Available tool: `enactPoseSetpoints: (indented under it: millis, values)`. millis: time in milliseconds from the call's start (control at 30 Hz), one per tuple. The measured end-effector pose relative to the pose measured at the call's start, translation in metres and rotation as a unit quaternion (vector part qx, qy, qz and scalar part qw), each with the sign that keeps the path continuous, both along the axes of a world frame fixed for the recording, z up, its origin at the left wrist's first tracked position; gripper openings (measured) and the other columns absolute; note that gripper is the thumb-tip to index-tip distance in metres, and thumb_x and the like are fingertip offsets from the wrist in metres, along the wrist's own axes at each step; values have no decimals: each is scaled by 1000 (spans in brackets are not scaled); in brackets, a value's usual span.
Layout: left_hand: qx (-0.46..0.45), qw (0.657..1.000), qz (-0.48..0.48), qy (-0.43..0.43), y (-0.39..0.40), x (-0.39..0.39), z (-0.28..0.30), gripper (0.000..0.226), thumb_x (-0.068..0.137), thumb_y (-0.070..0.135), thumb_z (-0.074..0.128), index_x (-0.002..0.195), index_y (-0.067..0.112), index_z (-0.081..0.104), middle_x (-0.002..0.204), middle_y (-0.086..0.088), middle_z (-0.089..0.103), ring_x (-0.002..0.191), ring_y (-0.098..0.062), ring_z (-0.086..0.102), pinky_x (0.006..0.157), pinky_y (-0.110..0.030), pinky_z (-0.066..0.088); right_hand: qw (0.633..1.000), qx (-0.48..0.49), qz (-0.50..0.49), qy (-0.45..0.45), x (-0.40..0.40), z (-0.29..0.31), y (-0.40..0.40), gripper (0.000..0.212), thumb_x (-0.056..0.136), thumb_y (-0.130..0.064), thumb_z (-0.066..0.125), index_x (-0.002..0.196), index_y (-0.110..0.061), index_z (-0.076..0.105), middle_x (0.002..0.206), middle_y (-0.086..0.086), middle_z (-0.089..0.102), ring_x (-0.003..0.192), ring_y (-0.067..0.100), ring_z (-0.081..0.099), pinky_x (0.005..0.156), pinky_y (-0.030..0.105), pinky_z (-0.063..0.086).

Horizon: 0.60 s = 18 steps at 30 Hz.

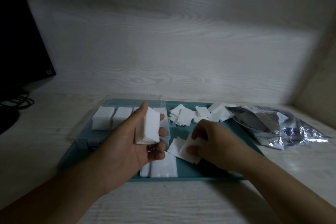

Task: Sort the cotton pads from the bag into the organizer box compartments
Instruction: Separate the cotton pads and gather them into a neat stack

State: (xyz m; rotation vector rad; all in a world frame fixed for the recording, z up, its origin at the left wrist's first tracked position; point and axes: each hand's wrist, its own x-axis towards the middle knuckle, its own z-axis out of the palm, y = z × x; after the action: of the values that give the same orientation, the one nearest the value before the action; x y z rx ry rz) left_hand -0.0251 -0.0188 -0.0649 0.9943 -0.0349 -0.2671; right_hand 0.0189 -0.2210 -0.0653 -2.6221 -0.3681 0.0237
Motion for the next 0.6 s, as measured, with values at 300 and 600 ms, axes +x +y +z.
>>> enactPoseSetpoints:
  millis: [300, 600]
  values:
    - [21, 1000, -1, -12, -2, -2, -4, 49, 81, 42, 56, 111, 4, 64, 78, -14, 62, 59, -23, 61, 53, -32, 50, 926, 365, 93, 34, -6, 27, -11, 40, 62, -19, 82, 99, -18, 69, 67, 2, 64, 54, 16, 49, 50, 23, 42]
    - [31, 990, -125, -49, -10, -7, -14, 48, 89, 50, 52, 119, 18, 71, 101, -19, 69, 71, -25, 64, 60, -34, 52, 901, 387, 192, -32, -21, 15, 9, 20, 64, -21, 79, 83, -19, 73, 83, 7, 74, 77, 42, 66, 74, 54, 57]
